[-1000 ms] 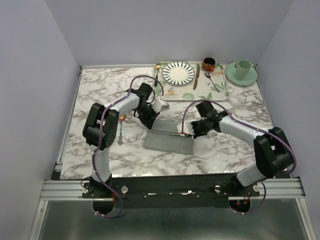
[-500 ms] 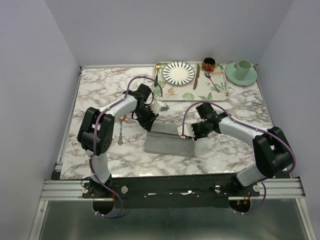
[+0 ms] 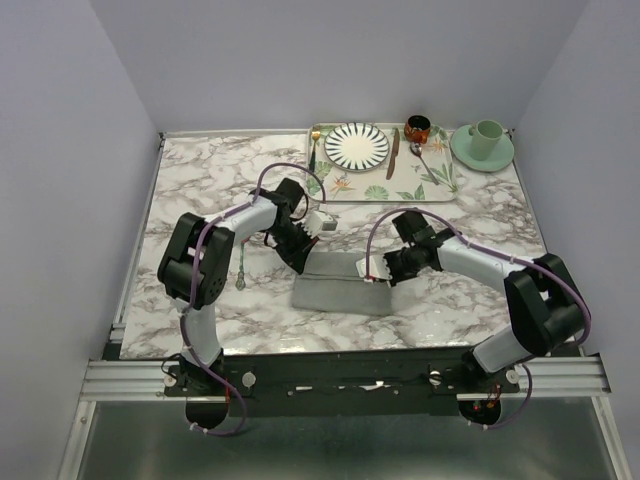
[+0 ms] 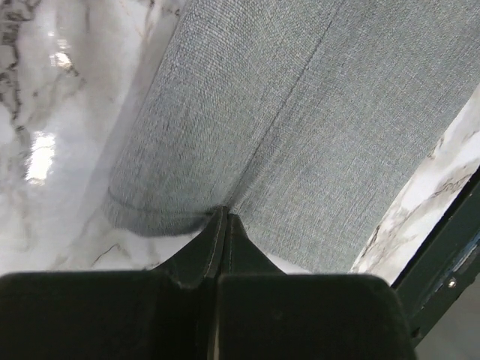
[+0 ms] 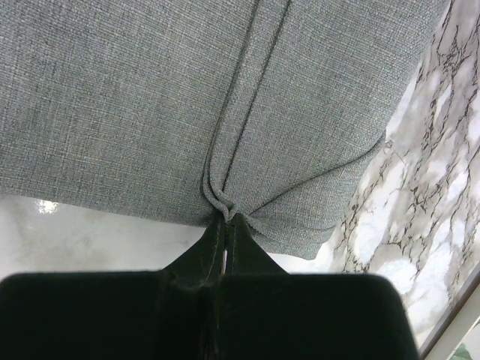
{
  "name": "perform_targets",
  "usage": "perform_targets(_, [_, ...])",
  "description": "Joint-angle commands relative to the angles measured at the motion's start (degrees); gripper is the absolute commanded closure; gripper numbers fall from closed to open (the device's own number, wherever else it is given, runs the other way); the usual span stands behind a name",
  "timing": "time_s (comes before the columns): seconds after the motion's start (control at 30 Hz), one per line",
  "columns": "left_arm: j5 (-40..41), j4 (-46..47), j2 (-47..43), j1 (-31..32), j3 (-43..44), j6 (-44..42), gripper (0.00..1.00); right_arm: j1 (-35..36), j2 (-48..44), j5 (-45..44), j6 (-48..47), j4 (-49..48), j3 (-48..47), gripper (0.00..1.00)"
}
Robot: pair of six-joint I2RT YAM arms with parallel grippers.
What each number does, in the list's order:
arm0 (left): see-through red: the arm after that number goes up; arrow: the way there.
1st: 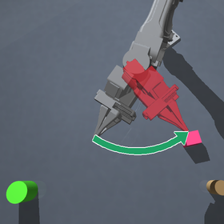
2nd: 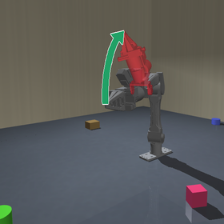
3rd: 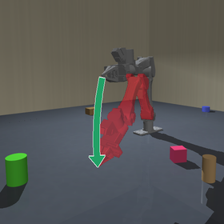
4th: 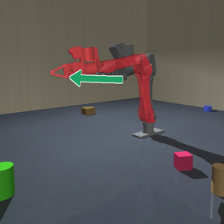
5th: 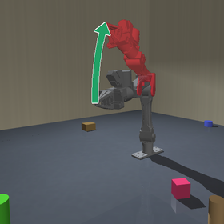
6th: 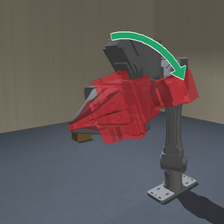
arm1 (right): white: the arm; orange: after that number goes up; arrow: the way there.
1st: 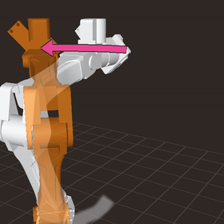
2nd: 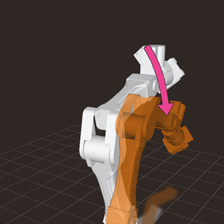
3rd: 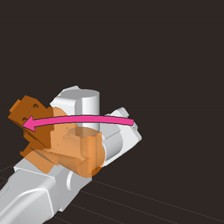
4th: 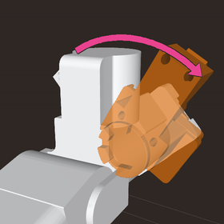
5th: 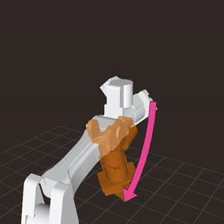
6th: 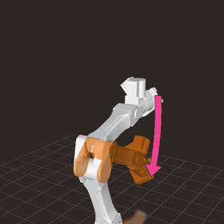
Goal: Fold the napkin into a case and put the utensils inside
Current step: Fold the lower triangle-folded napkin at the center of the board.
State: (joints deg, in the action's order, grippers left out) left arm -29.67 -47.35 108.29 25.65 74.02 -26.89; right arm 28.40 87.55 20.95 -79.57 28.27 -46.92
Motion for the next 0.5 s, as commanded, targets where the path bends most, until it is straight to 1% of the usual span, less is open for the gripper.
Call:
perform_targets(0.0, [-0.03, 0.68, 4.03, -0.16, -2.21, 1.67, 1.0, -0.45, 0.96, -3.63, -0.5, 1.87, 0.07, 0.9])
perform_targets(0.07, [-0.12, 1.03, 4.65, -0.25, -2.56, 1.76, 1.0, -0.45, -0.44, -3.81, -0.06, 2.31, -0.02, 0.84])
perform_targets(0.1, [-0.04, 1.21, 4.82, -0.25, -2.65, 1.85, 1.0, -0.37, -1.14, -3.72, 1.42, 3.18, -0.28, 0.79])
perform_targets(0.17, [0.49, 1.38, 5.0, -0.16, -2.74, 1.85, 1.0, -0.45, -3.42, -3.02, 3.27, 4.94, -1.76, 0.72])
perform_targets(0.2, [0.58, 1.47, 5.0, -0.16, -2.83, 1.93, 1.0, -0.54, -4.13, -2.67, 5.8, 6.78, -2.56, 0.65])
perform_targets(0.27, [0.75, 1.82, 4.83, -0.25, -3.09, 1.76, 1.0, -0.89, -5.8, -0.57, 8.8, 9.42, -5.71, 0.58])
perform_targets(0.3, [0.84, 1.83, 4.91, -0.16, -3.0, 1.67, 1.0, -1.07, -7.03, 0.48, 11.95, 12.13, -6.95, 0.51])
perform_targets(0.37, [0.93, 1.65, 5.0, -0.16, -2.83, 1.32, 1.0, -1.94, -7.92, 3.82, 15.31, 14.52, -9.5, 0.51])
perform_targets(0.4, [1.02, 1.65, 5.0, -0.16, -2.83, 1.32, 1.0, -2.21, -8.35, 5.05, 18.8, 16.18, -12.03, 0.51])
perform_targets(0.47, [0.93, 1.56, 4.91, -0.16, -2.83, 1.32, 1.0, -3.52, -7.83, 8.57, 23.04, 16.99, -14.16, 0.5])
